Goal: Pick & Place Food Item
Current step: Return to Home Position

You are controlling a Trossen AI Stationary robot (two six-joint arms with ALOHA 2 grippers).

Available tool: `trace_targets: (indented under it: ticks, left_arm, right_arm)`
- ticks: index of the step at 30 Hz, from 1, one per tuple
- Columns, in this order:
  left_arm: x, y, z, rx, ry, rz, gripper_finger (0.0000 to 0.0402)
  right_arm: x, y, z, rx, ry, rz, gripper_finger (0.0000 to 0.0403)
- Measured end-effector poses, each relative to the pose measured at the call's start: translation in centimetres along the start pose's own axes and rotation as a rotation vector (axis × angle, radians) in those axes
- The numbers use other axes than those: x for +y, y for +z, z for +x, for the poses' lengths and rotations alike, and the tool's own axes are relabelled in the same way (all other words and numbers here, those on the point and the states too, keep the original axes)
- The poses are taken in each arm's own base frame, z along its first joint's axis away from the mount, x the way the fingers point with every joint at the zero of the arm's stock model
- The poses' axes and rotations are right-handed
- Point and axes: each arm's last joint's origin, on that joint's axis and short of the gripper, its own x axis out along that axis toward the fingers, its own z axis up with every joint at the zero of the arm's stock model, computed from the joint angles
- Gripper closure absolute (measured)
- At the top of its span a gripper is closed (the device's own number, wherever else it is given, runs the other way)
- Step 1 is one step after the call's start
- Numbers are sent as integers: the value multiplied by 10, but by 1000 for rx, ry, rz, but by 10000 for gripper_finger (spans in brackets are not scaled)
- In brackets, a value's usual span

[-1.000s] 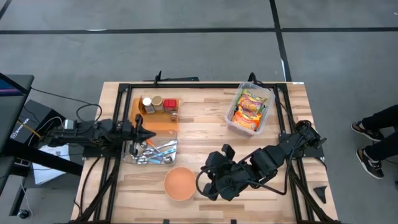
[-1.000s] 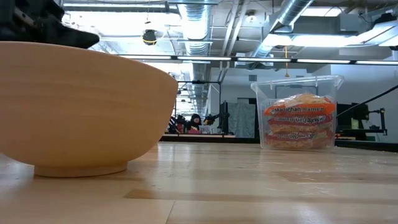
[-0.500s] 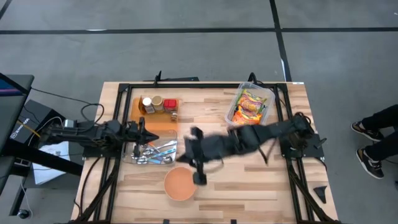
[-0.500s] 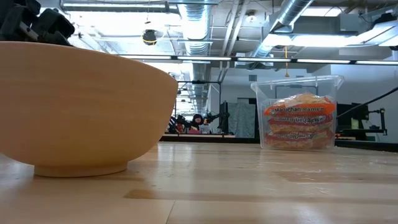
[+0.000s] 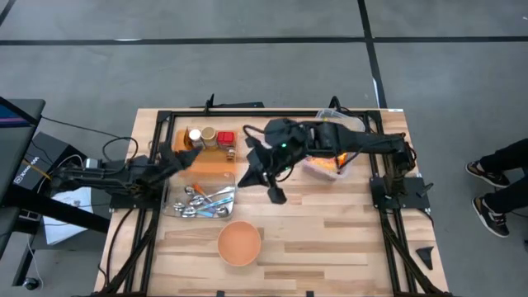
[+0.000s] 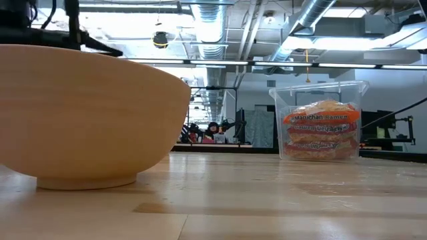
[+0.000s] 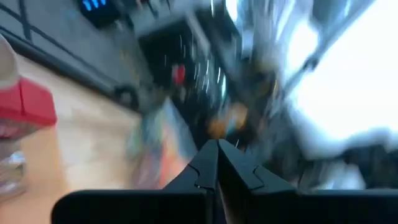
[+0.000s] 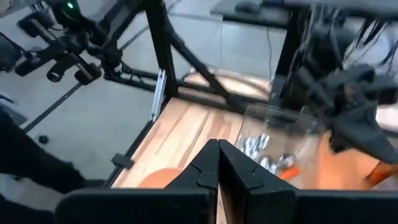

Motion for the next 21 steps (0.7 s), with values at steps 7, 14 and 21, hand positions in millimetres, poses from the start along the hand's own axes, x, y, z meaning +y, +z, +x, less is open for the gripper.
trace_targets:
  ticks: [7,14,21]
  left_arm:
    - [-5,8,0,-154,-5,-105,401]
    - [-1,3,1,-76,27,156,402]
    - [1,-1,1,7,15,445,402]
  right_arm:
    - [12,12,-27,-51,-31,-93,403]
    - [11,11,-33,-34,-45,-108,403]
    - [14,11,-32,-37,-21,-111,403]
